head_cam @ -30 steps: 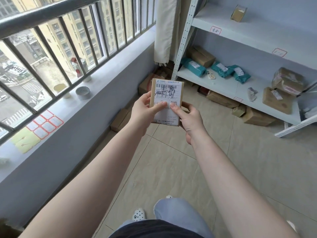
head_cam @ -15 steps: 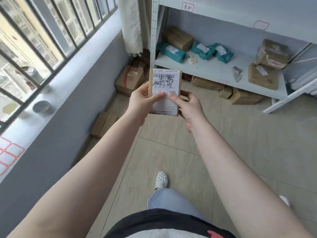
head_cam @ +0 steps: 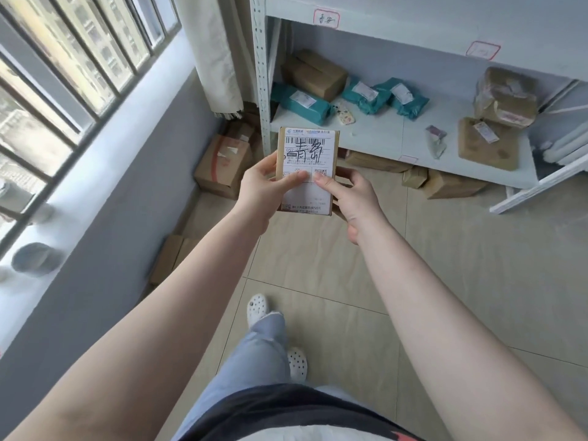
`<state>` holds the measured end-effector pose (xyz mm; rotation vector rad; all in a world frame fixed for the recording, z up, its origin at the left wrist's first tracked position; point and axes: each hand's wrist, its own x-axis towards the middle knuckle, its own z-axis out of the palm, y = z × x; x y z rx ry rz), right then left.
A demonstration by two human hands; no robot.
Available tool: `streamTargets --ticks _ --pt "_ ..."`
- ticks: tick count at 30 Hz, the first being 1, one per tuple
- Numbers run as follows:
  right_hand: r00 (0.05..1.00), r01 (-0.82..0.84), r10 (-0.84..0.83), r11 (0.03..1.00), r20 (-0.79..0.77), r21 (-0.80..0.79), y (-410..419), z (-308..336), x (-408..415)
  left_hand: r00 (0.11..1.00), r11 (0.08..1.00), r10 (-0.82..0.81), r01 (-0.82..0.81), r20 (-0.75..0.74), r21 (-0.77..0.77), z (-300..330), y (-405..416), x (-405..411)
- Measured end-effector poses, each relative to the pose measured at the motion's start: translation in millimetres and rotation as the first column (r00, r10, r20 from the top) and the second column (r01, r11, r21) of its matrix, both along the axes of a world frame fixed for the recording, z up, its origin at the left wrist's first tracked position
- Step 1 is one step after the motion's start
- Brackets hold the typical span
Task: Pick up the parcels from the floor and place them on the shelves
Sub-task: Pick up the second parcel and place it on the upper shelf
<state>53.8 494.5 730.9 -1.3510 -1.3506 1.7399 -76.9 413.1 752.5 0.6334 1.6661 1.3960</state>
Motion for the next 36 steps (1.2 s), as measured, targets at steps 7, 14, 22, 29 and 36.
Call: streamTargets --ticks 7,14,22,29,36 --pt "0.999 0.048 -0.048 0.999 0.003 0.014 79.5 1.6 -47.9 0.998 0.998 -0.061 0.061 0.005 -0.019 -0.5 88.7 -53.3" --pt "0.991 0.132 -0.132 0.991 -0.021 0.022 152.8 13.7 -78.7 0.991 0.992 -0.128 0.127 0.033 0.016 10.0 173.3 -89.9" --pt "0.984 0.178 -0.178 0.984 -0.02 -0.007 236.1 12.2 -83.2 0.986 0.988 -0.155 0.155 0.058 0.005 8.0 262.9 -93.6" --pt "0.992 0.126 -0.126 0.992 -0.005 0.001 334.5 21.1 -91.7 0.991 0.991 -0.134 0.133 0.023 0.029 16.7 353.3 -99.0" --pt "0.997 0.072 -0.07 0.996 -0.041 0.046 408.2 42.1 -119.4 0.997 0.992 -0.064 0.067 -0.032 0.11 32.4 417.8 -124.5"
